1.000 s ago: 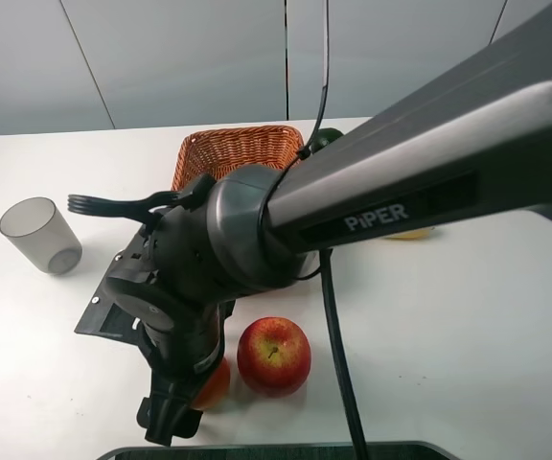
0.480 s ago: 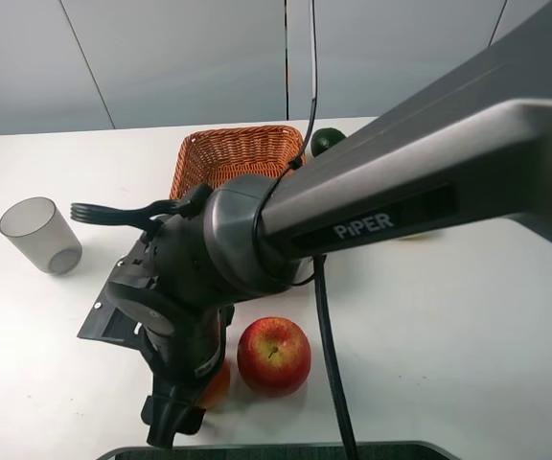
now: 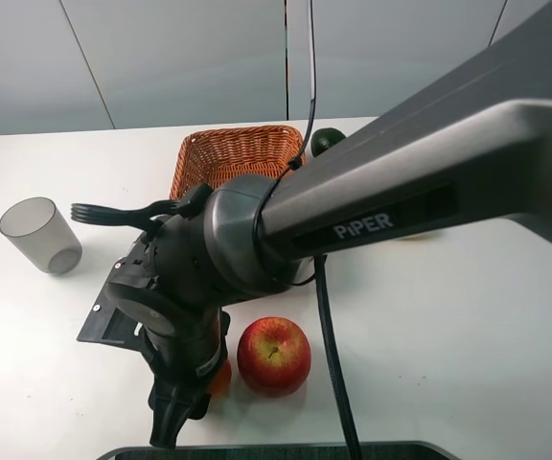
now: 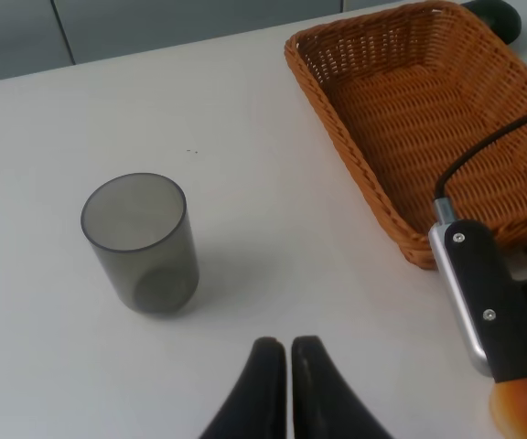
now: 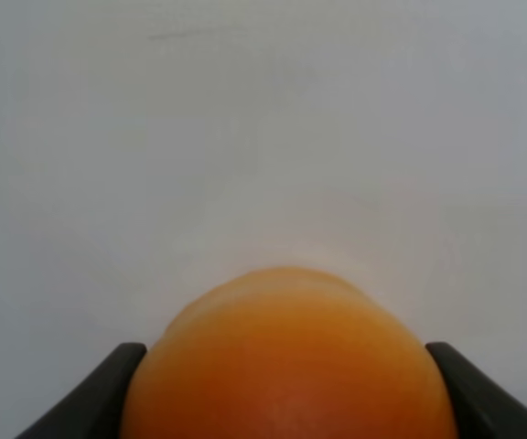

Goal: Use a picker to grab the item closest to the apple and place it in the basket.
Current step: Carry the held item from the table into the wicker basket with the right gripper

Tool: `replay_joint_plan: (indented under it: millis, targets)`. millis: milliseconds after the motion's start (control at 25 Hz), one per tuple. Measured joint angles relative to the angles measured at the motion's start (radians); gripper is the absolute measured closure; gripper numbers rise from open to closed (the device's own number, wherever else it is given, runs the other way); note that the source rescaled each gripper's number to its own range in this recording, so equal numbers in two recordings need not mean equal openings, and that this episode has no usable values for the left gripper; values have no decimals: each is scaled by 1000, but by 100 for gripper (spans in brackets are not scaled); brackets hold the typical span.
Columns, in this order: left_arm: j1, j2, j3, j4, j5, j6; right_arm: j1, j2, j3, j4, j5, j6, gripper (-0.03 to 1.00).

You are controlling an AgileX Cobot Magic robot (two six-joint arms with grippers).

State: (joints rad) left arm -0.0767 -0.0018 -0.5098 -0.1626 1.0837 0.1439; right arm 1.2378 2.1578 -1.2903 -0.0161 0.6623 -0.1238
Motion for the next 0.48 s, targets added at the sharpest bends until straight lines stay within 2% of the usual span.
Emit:
replay_joint_plan:
  millis: [480]
  targets:
    - [0, 0, 0, 0, 0, 0, 0, -2, 0, 0, 0, -9, 96]
